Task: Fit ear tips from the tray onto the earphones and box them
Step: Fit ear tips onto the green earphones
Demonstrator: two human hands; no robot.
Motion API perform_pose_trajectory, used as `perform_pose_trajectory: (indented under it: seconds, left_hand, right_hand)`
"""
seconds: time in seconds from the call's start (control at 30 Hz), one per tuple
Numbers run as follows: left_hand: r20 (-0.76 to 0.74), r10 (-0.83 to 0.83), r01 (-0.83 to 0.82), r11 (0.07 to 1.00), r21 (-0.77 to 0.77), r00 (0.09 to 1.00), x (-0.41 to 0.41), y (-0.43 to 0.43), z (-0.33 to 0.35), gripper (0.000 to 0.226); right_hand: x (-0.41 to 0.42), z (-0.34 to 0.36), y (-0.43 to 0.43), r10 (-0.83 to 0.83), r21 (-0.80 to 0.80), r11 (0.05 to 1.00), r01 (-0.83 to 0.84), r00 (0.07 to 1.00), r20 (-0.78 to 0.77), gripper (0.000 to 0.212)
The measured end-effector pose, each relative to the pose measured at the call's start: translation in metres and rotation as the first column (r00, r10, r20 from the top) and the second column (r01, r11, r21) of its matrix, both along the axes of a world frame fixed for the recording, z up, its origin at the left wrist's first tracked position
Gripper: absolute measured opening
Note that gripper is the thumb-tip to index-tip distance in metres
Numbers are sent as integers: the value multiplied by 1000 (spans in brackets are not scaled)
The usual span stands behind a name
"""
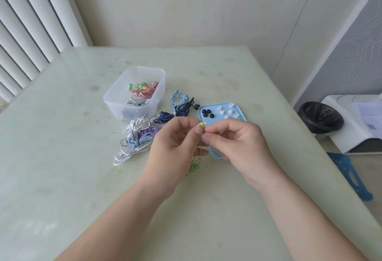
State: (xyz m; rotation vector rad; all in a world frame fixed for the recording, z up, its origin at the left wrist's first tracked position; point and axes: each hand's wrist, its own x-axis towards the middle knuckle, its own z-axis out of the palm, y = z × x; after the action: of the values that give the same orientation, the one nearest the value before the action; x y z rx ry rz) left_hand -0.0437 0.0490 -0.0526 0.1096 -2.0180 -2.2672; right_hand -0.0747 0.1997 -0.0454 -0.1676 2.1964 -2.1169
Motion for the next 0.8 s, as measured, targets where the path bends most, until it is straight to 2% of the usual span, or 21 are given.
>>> perform_pose_trajectory:
  seconds: [0.17,0.23,0.3,0.4,0.5,0.63,0.73,0.8]
  left_hand:
    - [58,13,-19,994,108,998,1,-5,-3,13]
    - [114,-42,18,980,199,993,3,-8,-2,16]
    - [182,-152,79,931,356,971,7,-11,0,23]
    - [233,-259,121,870,478,937,10,-13,0,30]
    - [254,-214,126,938,324,943,10,-12,-4,22]
    - [159,-180,160,979,129,971,11,-10,-13,25]
    - [130,-191,174,976,131,973,9,-11,-13,34]
    - [129,-190,167,970,174,973,7,-12,-13,31]
  right_hand:
    - [-3,6,8,4,14,1000,-3,1000,-31,14]
    - [-11,10,22,-106,-53,993,106,994,-4,13]
    - [-19,11,38,-236,-84,968,236,972,16,14]
    - [-27,5,53,-336,31,941,336,942,-23,20]
    - [-31,-3,59,-363,152,914,376,926,-105,23]
    - [-35,-13,62,-341,376,838,395,918,-204,9]
    - [-38,-16,61,-331,418,822,387,921,-204,10]
    - [-46,-13,59,-312,460,808,370,929,-199,10]
